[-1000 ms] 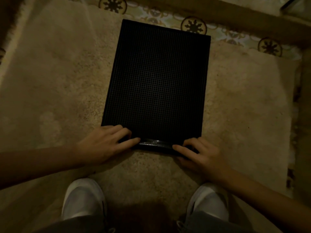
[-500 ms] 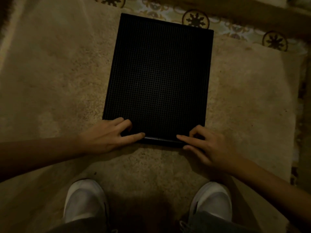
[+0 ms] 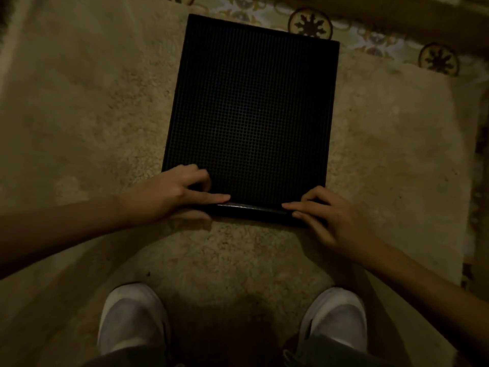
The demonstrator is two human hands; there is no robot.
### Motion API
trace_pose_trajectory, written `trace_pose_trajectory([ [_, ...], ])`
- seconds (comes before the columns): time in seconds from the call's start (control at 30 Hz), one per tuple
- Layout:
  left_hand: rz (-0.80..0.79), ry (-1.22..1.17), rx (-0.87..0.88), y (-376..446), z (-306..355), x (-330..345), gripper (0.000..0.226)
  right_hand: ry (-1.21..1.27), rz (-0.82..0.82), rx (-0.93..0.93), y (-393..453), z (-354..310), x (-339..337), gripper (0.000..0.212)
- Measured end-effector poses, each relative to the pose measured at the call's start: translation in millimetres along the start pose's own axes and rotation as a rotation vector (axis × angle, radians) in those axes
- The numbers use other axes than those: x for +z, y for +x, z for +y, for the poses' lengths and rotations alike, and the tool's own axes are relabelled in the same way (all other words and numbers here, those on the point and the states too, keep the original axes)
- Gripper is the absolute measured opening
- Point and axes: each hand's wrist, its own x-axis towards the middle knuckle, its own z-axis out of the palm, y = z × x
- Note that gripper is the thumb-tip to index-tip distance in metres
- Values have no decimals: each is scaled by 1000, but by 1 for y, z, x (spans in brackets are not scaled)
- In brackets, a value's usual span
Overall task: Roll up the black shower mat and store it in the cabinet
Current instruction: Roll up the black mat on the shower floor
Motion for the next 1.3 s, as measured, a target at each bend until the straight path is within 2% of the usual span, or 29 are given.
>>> trace_pose_trajectory([
  [0.1, -33, -24, -5, 6, -5, -8, 51, -151, 54, -24, 3, 1, 2, 26],
  [0.23, -70, 122, 82, 11, -5, -12, 65, -255, 70, -31, 5, 0, 7, 26],
  [0.33, -66, 223, 169, 12, -2, -10, 52, -283, 67, -9, 8, -2, 6, 25],
  [0.47, -31, 192, 209, 12, -2, -15, 41, -325, 112, 40, 15, -7, 5, 20],
  [0.63, -8, 211, 114, 12, 2, -11, 47, -416, 169, 137, 14, -15, 10, 21],
  [0.73, 3, 204, 35, 15, 3, -12, 47, -444, 258, 99, 22, -26, 18, 20],
  [0.87, -15, 197, -27, 22, 1, -15, 46, -455, 196, -38, 42, -36, 30, 30],
  [1.0, -16, 294, -66, 31, 8, -14, 47, -528, 197, -145, 48, -27, 30, 33],
  [1.1, -52, 386, -129, 42, 20, -6, 53, -577, 174, -159, 55, -22, 27, 33],
  [1.3, 91, 484, -275, 50, 29, 16, 42, -641, 123, -75, 73, -25, 21, 31],
])
